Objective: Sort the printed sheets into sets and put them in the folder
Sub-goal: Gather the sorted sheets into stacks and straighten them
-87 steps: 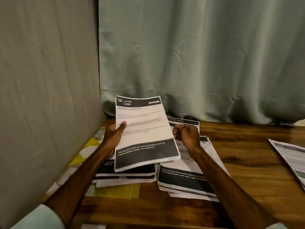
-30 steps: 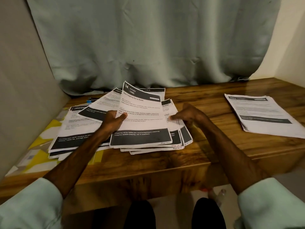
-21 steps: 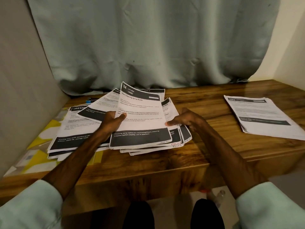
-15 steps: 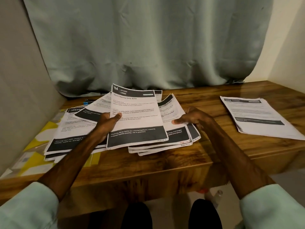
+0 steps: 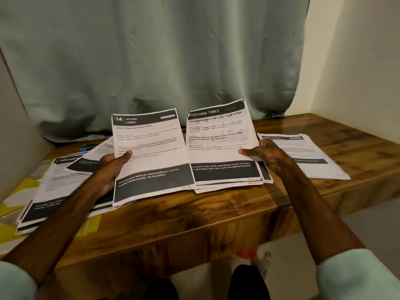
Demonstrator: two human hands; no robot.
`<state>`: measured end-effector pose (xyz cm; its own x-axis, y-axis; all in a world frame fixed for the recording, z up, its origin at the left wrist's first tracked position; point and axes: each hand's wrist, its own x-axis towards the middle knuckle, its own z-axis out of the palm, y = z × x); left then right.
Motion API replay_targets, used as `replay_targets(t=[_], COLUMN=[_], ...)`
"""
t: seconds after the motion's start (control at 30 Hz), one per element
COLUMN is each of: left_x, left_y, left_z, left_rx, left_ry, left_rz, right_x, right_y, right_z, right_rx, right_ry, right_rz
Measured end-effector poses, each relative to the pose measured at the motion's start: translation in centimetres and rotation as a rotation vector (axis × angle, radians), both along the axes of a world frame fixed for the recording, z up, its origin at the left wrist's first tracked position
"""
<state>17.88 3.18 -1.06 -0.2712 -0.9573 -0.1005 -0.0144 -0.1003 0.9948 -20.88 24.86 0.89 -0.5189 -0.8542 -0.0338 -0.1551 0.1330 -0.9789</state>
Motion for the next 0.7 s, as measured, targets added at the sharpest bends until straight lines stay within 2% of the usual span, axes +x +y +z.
replay_targets(t=[0.17, 0.5, 0.7], left_x=[-2.3, -6.6, -6.6], left_y=[0.7, 0.9, 1.2], left_z=[1.5, -2.0, -2.5], left_rx=[0.006, -0.062, -0.047], left_ry=[0.133, -0.091, -0.056], left_rz=[-0.124, -0.093, -0.097], right_x=[-0.1, 0.8, 1.3], right_y=[0.0, -1.0, -0.6], right_z=[-2.0, -5.0, -4.9], right_rx=[-0.052, -0.045, -0.110], right_ry=[-0.120, 0.012, -0.022], right_rz=[0.016, 0.009, 0.012])
